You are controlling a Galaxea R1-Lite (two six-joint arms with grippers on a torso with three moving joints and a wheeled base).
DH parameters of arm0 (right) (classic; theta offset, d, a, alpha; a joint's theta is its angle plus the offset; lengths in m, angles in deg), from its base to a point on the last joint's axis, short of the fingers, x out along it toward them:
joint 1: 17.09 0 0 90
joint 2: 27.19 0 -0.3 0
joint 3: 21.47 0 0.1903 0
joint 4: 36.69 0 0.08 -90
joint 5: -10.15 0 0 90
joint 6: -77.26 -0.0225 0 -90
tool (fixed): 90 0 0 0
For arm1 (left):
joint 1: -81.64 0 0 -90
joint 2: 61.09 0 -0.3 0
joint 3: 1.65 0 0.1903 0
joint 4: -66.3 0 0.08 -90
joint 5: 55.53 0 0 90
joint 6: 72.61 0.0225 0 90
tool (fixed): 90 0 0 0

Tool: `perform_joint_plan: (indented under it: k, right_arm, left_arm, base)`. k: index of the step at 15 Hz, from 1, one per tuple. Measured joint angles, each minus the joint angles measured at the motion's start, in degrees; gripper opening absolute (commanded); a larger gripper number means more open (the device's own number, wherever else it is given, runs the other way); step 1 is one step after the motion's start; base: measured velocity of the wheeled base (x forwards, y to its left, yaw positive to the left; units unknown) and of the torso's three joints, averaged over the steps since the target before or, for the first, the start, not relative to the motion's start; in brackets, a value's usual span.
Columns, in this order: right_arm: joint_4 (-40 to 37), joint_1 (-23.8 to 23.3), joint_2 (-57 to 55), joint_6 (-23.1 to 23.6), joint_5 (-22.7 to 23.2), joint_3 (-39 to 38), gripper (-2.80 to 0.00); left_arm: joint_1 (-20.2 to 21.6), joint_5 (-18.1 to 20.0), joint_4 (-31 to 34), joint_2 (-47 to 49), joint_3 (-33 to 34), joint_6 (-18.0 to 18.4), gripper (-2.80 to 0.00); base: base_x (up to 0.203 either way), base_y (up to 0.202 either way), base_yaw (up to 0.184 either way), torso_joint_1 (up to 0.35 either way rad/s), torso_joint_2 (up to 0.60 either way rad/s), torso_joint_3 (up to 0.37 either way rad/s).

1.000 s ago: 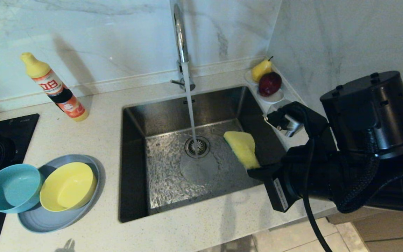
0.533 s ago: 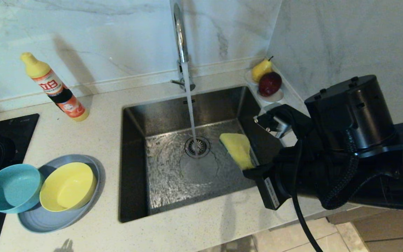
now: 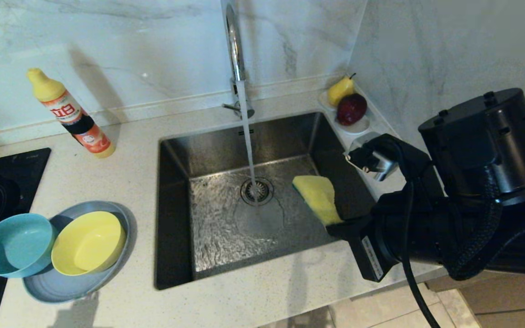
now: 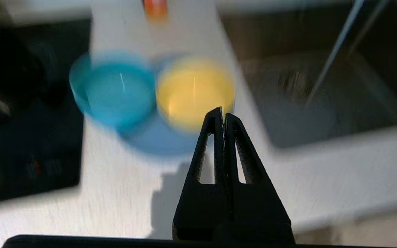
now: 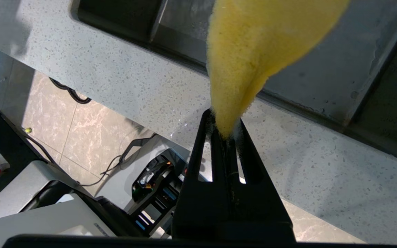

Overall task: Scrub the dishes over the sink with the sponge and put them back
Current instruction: Pick up a bowl and the sponge

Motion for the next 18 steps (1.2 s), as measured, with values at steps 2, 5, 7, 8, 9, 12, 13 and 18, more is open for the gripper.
perform_joint_plan:
  k: [2, 5, 7, 8, 9, 12, 13, 18]
  right_arm:
    - [0.2, 0.0, 0.1, 0.0, 0.0, 0.3, -2.80]
    - [0.5, -0.3, 0.2, 0.1, 0.0, 0.5, -2.80]
    - [0.5, -0.7, 0.2, 0.3, -0.1, 0.5, -2.80]
    - [0.5, -0.7, 0.2, 0.4, -0.1, 0.5, -2.80]
    - [0.5, -0.7, 0.2, 0.4, -0.1, 0.6, -2.80]
    - [0.5, -0.8, -0.5, 0.6, -0.2, 0.5, -2.80]
    - [0.5, -0.8, -0.8, 0.6, -0.2, 0.5, -2.80]
    - [0.5, -0.8, -2.5, 0.6, -0.1, 1.2, -2.80]
  left_arm:
    - [0.1, -2.4, 1.3, 6.7, -7.2, -0.9, -2.80]
    - [0.2, -9.0, 3.6, 18.3, -20.7, -0.7, -2.80]
    - [0.2, -12.8, 5.3, 27.2, -31.5, 1.8, -2.80]
    - [0.2, -14.7, 6.2, 31.2, -35.8, 3.6, -2.80]
    - [0.2, -17.0, 6.8, 35.6, -39.7, 5.6, -2.80]
    - [0.8, -22.5, 9.5, 47.7, -47.6, 9.2, -2.80]
    - [1.2, -23.1, 10.8, 51.4, -49.5, 9.6, -2.80]
    - [6.3, -23.0, 11.9, 66.3, -54.4, 9.6, -2.80]
  base:
    - [0.000, 0.000, 0.000, 0.000, 0.00, 0.000]
    - [0.000, 0.000, 0.000, 0.000, 0.00, 0.000]
    - [0.000, 0.000, 0.000, 0.000, 0.00, 0.000]
    - [0.000, 0.000, 0.000, 0.000, 0.00, 0.000]
    - [0.000, 0.000, 0.000, 0.000, 0.00, 0.000]
    - [0.000, 0.000, 0.000, 0.000, 0.00, 0.000]
    - [0.000, 0.000, 0.000, 0.000, 0.00, 0.000]
    - [0.000, 0.000, 0.000, 0.000, 0.00, 0.000]
